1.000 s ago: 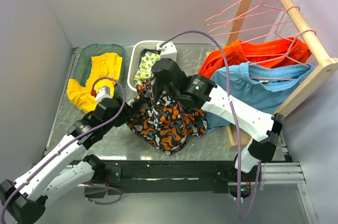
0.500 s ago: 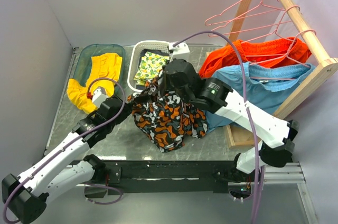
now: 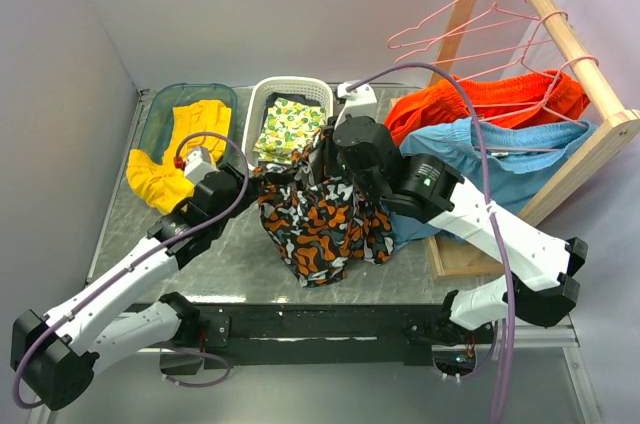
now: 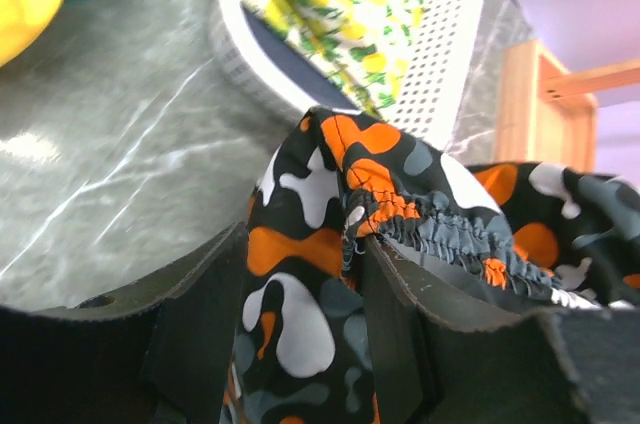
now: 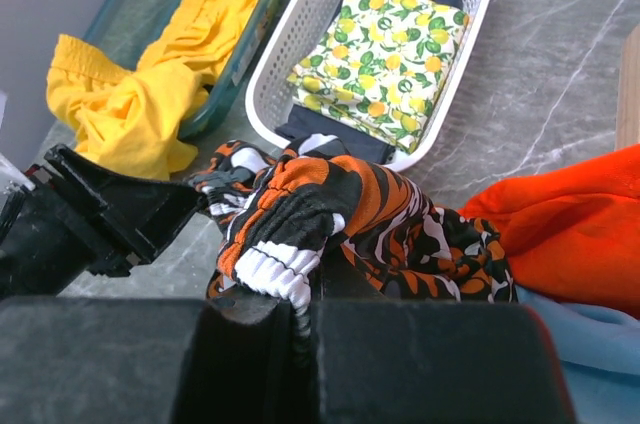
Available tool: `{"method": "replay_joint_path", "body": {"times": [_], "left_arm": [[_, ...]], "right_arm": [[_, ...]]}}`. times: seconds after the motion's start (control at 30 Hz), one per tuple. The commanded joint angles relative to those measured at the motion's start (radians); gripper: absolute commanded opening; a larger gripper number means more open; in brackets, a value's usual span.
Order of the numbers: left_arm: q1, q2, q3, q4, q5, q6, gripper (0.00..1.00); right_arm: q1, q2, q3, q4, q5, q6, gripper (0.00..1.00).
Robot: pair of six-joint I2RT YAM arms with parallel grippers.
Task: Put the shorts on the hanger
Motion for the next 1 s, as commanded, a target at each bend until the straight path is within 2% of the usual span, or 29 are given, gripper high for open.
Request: {"method": "replay_joint_path", "body": {"times": [0.0,0.13,0.27,0.47,0.5,0.63,0.73,0.77,0.83,0.87,0.93,0.97], "left_arm": [[0.000,0.030,0.041,0.099,0.035,0.065,0.53],[-0.001,0.014,-0.025,0.233,0.081,0.058,0.51],[-0.003,-0.010,-0.060,0.329,0.129,0.091,0.45],[-0.004,0.022,-0.077,0.334,0.112,0.084,0.44],[-0.004,0.031,-0.082,0.384,0.115,0.088,0.44],[-0.004,0.071,-0.077,0.410,0.080,0.084,0.43],[-0.003,0.068,-0.039,0.403,0.037,0.111,0.26],[-0.003,0.065,-0.024,0.390,0.008,0.133,0.16],[-0.004,0.048,0.037,0.313,-0.030,0.159,0.05],[-0.003,0.042,0.062,0.282,-0.064,0.182,0.01],[-0.001,0.019,0.154,0.207,-0.084,0.222,0.01],[-0.003,0.010,0.192,0.106,-0.107,0.260,0.01]], "right_arm": [[-0.008,-0.044,0.013,0.056,-0.008,-0.002,0.00],[-0.008,-0.041,0.032,0.047,-0.016,-0.002,0.00],[-0.009,-0.039,0.039,0.042,-0.013,-0.005,0.00],[-0.009,-0.029,0.055,0.039,-0.033,0.001,0.00],[-0.009,-0.029,0.058,0.041,-0.033,0.001,0.00],[-0.008,-0.019,0.076,0.028,-0.030,0.000,0.00],[-0.008,-0.022,0.078,0.022,-0.019,-0.003,0.00],[-0.009,-0.025,0.079,0.019,-0.016,-0.003,0.00],[-0.011,-0.033,0.078,0.018,-0.005,-0.003,0.00],[-0.011,-0.038,0.078,0.016,-0.004,-0.005,0.00],[-0.015,-0.047,0.076,0.010,0.010,-0.007,0.00],[-0.020,-0.050,0.075,0.004,0.016,-0.007,0.00]]}}
